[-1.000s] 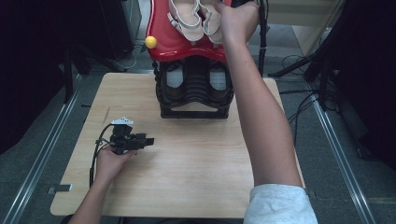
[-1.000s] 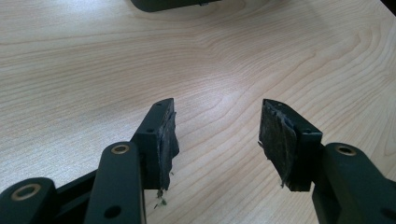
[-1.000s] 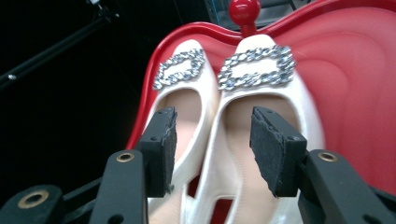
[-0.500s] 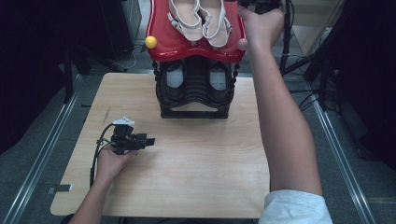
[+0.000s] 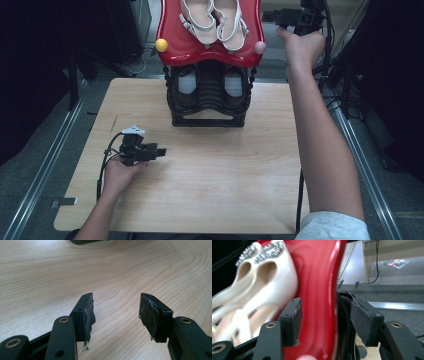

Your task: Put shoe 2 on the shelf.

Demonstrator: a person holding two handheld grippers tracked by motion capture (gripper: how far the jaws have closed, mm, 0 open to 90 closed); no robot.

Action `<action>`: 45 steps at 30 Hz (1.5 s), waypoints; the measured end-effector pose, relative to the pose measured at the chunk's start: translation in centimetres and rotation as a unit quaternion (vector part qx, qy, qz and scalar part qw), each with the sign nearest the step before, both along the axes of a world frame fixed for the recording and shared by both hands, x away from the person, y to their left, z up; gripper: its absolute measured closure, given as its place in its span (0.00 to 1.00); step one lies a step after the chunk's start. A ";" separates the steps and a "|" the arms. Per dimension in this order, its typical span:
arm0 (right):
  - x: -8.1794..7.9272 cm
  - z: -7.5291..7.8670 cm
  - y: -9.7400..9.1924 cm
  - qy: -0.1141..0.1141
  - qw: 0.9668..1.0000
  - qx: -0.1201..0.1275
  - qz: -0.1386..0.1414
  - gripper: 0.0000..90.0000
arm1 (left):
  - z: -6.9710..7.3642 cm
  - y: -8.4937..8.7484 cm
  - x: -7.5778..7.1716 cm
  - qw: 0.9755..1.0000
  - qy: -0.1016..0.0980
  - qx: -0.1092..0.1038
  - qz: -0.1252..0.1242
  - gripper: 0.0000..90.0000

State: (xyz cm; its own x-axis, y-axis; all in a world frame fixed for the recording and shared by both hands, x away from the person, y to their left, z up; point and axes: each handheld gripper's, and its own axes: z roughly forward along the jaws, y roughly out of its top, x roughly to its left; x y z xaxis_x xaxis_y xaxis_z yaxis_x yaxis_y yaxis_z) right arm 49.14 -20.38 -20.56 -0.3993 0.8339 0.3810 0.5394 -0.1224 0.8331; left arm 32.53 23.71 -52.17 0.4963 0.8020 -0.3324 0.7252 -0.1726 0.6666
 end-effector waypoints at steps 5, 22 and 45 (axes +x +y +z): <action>-0.2 -1.8 -1.5 0.008 1.000 0.008 0.011 0.46 | 0.1 0.1 0.0 1.000 -0.005 0.002 0.000 0.50; -1.9 -7.6 -5.4 0.007 1.000 0.024 0.006 0.46 | -0.1 0.2 0.2 1.000 -0.002 -0.005 0.006 0.48; -7.3 -17.6 -4.6 0.041 0.996 -0.017 0.080 0.46 | -0.1 0.3 0.2 1.000 0.000 -0.007 0.021 0.47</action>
State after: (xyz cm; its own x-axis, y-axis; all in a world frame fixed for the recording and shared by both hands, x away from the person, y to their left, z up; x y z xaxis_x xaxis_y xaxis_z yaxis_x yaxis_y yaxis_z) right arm 41.88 -24.98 -38.13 -0.4968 0.7750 0.3906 0.6160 -0.0022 0.7877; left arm 32.72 24.03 -52.26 0.4630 0.8167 -0.3444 0.7316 -0.1327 0.6687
